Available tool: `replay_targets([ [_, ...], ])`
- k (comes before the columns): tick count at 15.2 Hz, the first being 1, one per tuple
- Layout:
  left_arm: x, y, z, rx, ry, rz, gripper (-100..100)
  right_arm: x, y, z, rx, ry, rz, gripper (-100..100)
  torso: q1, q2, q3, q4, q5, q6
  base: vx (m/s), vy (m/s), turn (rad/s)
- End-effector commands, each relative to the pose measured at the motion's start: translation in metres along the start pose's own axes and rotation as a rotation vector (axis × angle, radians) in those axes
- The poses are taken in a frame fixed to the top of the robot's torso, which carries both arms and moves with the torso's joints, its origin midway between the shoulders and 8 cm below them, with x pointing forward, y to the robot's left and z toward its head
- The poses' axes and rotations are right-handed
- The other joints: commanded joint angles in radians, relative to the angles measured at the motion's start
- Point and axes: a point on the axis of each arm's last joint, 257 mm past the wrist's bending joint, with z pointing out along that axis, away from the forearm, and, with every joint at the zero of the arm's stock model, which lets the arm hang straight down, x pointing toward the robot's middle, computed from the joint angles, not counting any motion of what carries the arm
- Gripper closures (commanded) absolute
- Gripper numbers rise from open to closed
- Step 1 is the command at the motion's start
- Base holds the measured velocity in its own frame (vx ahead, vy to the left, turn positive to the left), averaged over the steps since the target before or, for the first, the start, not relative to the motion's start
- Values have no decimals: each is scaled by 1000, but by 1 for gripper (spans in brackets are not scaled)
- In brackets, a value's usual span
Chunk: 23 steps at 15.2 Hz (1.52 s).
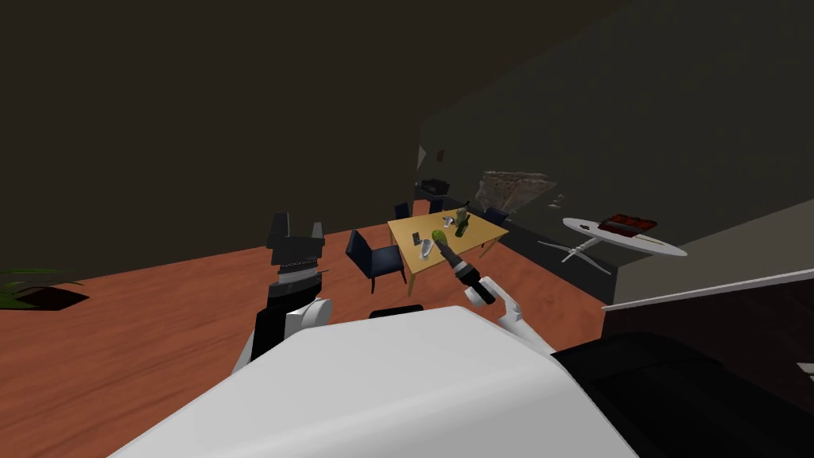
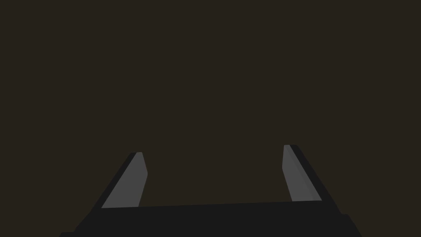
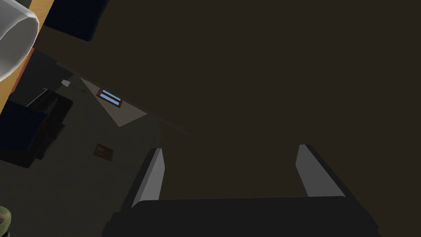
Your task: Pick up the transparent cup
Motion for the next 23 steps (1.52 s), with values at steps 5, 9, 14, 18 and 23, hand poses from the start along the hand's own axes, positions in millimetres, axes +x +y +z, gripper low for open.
replay_targets([
  [5,0,0,0,0,0,0,0,6,-33,-11,49,120,-139,-100,1,-2,-1,0,0,0,34,41,93],
  [9,0,0,0,0,0,0,0,9,-65,-25,94,227,-260,-100,2,-2,-1,0,0,-1,42,45,123],
  [14,0,0,0,0,0,0,0,9,-96,-44,138,339,-380,-100,1,-1,-1,0,0,0,33,36,78],
  [18,0,0,0,0,0,0,0,7,-127,-68,179,458,-496,-100,2,-3,-2,-1,0,0,62,49,141],
  [23,0,0,0,0,0,0,0,-4,-159,-100,221,599,-624,-100,3,-4,-2,-1,1,-1,69,54,160],
])
